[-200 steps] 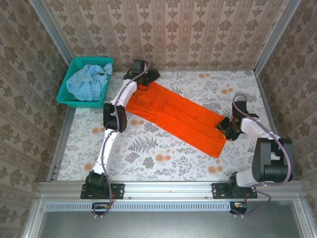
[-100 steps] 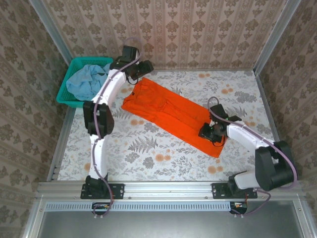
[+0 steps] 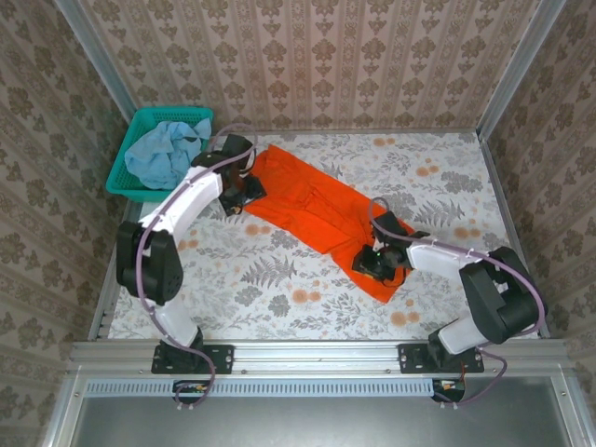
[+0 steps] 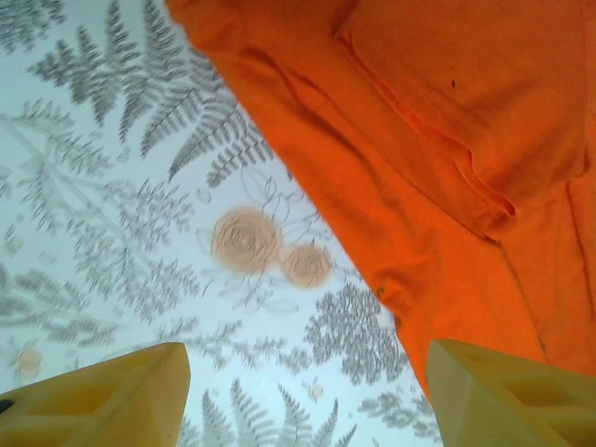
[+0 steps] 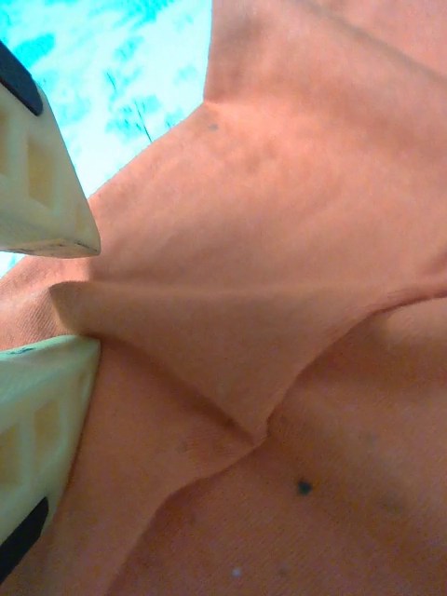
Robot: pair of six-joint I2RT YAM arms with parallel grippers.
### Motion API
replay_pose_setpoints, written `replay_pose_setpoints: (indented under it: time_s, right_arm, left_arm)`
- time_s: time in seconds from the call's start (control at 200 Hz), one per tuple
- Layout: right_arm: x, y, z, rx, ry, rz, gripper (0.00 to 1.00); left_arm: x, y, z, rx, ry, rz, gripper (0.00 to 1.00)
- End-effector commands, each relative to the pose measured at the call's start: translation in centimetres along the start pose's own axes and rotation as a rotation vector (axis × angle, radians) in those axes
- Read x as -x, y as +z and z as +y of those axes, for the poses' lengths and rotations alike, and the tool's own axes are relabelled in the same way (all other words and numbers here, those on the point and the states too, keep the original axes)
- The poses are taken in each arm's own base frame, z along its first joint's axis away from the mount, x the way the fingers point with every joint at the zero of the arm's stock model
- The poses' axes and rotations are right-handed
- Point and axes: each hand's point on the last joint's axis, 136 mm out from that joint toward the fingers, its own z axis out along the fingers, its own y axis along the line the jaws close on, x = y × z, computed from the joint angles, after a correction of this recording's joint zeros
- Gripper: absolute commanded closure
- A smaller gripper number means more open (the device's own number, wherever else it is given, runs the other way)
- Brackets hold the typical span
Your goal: Fold and stack the t-shirts
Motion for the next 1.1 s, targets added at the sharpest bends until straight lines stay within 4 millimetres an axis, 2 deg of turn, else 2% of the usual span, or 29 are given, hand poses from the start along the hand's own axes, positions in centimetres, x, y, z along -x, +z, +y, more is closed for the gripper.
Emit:
replay_pose_setpoints:
  time_s: [0.0,0.1,0.16,0.285,0.345,0.44,0.585,0.665,0.795,0.895,0.95,1.02,1.035,1.095]
  right_arm:
    - [-5.6,2.5,-2.7,-0.097,0.115,0.136,0.65]
    - [-6.8,3.8,0.6,-0.069,0.063,0.136,0.64]
    - [-7.7,5.0,2.9,-0.044,0.031,0.161,0.64]
    - [-9.6,7.3,7.7,-0.033,-0.111,0.216,0.62]
    - [-10.2,7.7,9.7,-0.028,-0.186,0.229,0.6]
    - [-9.6,7.0,11.7,-0.027,-0.26,0.208,0.53]
    - [-7.7,3.8,13.9,0.033,-0.363,0.107,0.44]
    - [-6.9,1.9,14.8,0.078,-0.409,0.058,0.43]
    - [-5.8,-1.4,15.7,0.134,-0.462,-0.047,0.42]
    - [-5.4,-3.0,16.0,0.183,-0.479,-0.097,0.41]
    - [-4.8,-3.7,15.2,0.158,-0.462,-0.122,0.41]
    - [-3.8,-3.9,13.1,0.102,-0.401,-0.142,0.41]
    - [-3.5,-4.7,13.0,0.114,-0.388,-0.158,0.41]
    - [-2.7,-5.5,11.4,0.097,-0.327,-0.183,0.41]
  left_arm:
    - [-1.6,-1.6,2.0,0.078,-0.041,-0.006,0.31]
    - [-1.9,-1.3,2.8,0.111,-0.043,0.009,0.3]
    - [-1.9,-0.5,2.6,0.105,-0.033,0.021,0.29]
    - [-1.3,2.5,2.0,0.097,-0.036,0.076,0.29]
    - [-0.5,4.3,1.7,0.097,-0.041,0.108,0.29]
    - [1.3,6.7,0.5,0.092,-0.011,0.139,0.26]
    - [4.1,10.0,-2.0,0.123,0.085,0.168,0.25]
    - [5.3,12.0,-3.0,0.144,0.122,0.173,0.25]
    - [7.9,13.4,-5.2,0.131,0.165,0.12,0.24]
    - [8.8,15.1,-6.1,0.127,0.183,0.101,0.23]
    - [9.0,16.2,-6.6,0.109,0.18,0.101,0.23]
    - [8.9,17.6,-7.2,0.084,0.194,0.099,0.23]
    - [8.8,17.9,-7.3,0.083,0.198,0.099,0.23]
    - [8.7,19.3,-7.7,0.057,0.212,0.105,0.23]
